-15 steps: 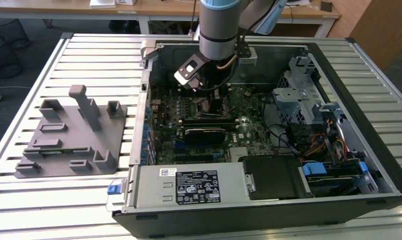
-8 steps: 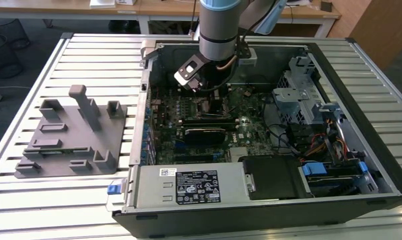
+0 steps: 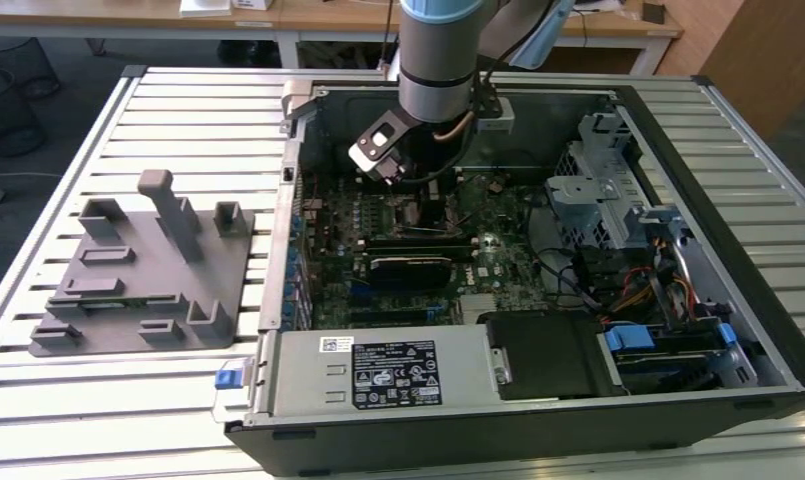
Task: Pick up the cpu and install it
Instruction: 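Place the cpu into insertion slot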
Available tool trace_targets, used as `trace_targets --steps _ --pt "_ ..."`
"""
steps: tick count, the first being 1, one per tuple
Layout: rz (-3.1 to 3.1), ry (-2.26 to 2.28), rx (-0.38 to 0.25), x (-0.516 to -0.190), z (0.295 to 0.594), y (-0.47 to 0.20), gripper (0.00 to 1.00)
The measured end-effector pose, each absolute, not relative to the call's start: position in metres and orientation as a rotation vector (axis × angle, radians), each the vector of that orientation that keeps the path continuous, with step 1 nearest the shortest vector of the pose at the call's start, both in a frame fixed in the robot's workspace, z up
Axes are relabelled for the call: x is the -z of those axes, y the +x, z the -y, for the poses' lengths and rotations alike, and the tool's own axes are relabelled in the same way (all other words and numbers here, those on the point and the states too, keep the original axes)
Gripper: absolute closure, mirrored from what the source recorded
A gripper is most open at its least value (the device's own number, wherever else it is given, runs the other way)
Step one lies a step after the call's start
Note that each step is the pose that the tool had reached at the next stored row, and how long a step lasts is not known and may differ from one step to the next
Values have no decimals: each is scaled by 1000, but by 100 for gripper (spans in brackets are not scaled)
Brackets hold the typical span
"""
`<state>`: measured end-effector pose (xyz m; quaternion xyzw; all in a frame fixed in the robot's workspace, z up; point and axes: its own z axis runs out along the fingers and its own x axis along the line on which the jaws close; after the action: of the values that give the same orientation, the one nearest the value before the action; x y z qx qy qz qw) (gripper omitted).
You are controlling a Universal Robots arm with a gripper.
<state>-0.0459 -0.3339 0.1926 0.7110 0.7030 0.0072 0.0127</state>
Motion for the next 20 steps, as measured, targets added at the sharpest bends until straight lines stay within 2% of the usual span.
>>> trace_targets --steps 11,13,14,20 --pt "-2191 2216 -25 -192 334 -46 47" --pt "-2191 2216 -26 -192 334 -46 46" --pt "-2191 2216 -23 -192 334 -46 40" --pt "-2191 2216 -23 -193 334 -46 40"
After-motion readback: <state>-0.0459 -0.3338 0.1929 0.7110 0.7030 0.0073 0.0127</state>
